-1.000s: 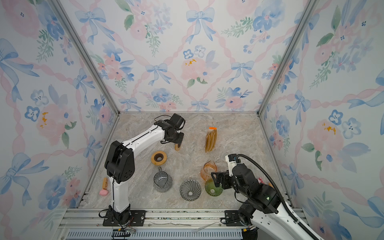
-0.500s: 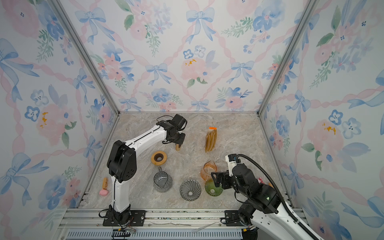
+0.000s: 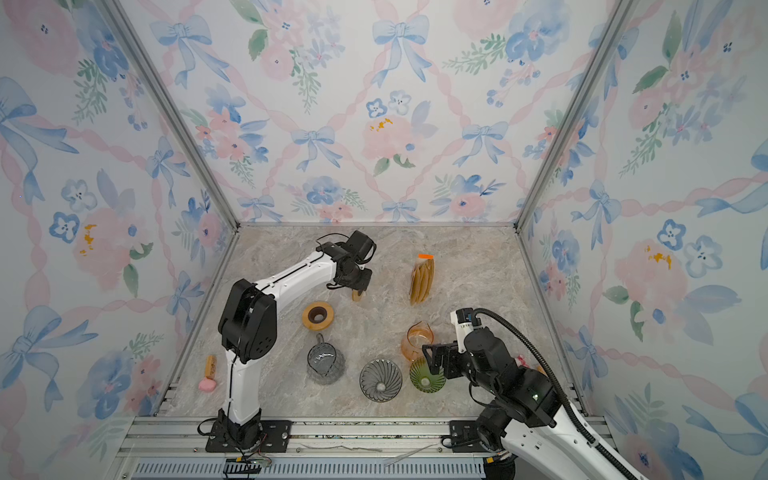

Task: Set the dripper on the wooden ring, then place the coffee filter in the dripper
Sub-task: 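Lift the wooden ring with the left gripper and carry it toward the right gripper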

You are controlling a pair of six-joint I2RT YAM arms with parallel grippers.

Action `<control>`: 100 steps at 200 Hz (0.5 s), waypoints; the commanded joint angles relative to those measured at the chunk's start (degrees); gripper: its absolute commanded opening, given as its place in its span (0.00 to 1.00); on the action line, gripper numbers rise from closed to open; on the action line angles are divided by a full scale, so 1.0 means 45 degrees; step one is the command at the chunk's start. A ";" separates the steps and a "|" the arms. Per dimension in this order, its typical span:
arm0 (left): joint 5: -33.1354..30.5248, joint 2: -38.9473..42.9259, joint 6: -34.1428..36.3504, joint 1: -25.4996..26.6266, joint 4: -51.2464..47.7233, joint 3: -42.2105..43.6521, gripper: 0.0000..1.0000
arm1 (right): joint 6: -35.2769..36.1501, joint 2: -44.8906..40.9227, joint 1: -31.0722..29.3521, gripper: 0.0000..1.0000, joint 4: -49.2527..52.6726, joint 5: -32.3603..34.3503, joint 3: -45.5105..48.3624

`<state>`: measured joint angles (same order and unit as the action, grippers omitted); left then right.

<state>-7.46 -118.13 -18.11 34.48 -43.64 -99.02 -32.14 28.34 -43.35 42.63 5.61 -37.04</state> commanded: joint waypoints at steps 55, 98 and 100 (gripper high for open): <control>0.1360 0.1864 -0.1088 0.0252 0.0023 0.0021 0.11 | -0.0728 -0.0100 -0.0012 0.99 -0.0621 -0.0713 0.0065; 0.3013 0.3929 -0.2028 0.0424 0.2126 0.1886 0.10 | -0.1463 0.0148 0.0694 0.98 -0.1488 -0.2198 0.0130; 0.3096 0.4088 -0.2069 0.0424 0.2253 0.2005 0.10 | -0.1493 0.0148 0.0773 0.98 -0.1540 -0.2338 0.0136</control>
<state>0.51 -105.60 -23.68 35.99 -40.18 -94.26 -36.32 28.67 -42.33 39.29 0.56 -37.04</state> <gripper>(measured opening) 0.139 0.987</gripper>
